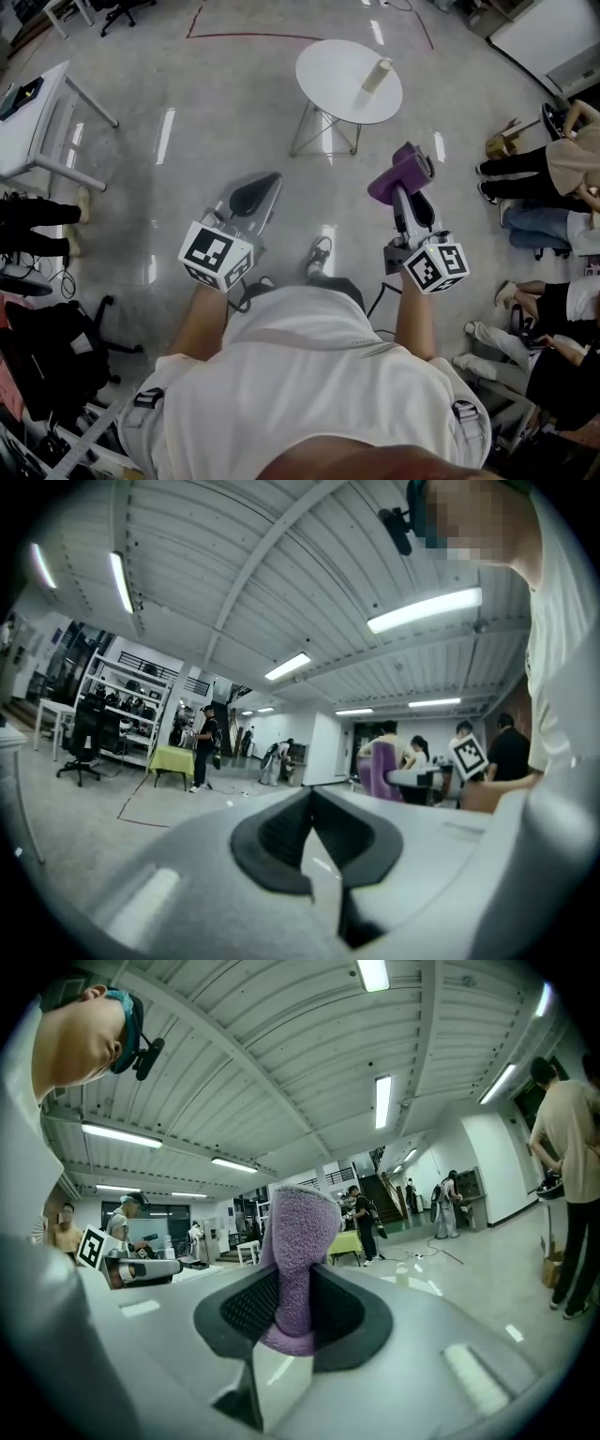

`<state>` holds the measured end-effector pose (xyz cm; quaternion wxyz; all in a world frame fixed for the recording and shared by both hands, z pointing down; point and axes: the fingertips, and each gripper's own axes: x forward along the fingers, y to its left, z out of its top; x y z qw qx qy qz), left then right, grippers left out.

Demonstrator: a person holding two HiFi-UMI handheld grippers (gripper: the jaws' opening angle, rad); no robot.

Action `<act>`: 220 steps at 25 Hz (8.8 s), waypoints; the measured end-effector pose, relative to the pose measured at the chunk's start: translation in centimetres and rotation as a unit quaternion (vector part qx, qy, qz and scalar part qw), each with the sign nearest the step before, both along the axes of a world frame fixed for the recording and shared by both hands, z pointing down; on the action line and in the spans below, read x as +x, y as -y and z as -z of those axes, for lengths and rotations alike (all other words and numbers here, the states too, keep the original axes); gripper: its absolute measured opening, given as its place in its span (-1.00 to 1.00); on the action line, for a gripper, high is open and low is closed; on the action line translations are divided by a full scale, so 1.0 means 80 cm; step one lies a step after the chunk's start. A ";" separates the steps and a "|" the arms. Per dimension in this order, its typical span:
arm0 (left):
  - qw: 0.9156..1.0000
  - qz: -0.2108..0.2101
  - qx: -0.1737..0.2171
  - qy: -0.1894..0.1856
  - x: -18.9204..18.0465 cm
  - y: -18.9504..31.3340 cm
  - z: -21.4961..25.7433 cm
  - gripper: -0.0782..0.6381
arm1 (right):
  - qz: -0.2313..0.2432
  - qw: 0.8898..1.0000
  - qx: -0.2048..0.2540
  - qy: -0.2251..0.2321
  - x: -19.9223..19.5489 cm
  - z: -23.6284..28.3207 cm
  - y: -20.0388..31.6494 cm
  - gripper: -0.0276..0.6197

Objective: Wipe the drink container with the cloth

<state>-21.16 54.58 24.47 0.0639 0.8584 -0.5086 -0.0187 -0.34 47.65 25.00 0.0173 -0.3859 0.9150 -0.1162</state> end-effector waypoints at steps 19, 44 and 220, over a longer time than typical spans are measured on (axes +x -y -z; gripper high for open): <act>0.999 -0.001 -0.024 0.047 0.157 0.328 0.006 -0.77 | 0.013 0.998 -0.033 0.050 0.143 -0.027 0.339 -0.61; 0.991 -0.105 -0.061 0.058 0.164 0.695 -0.051 -0.77 | -0.037 0.996 -0.076 0.029 0.128 -0.083 0.647 -0.61; 0.843 -0.308 -0.263 0.355 0.296 1.058 -0.365 -0.62 | 0.099 0.905 -0.294 -0.291 0.071 -0.462 0.993 -0.62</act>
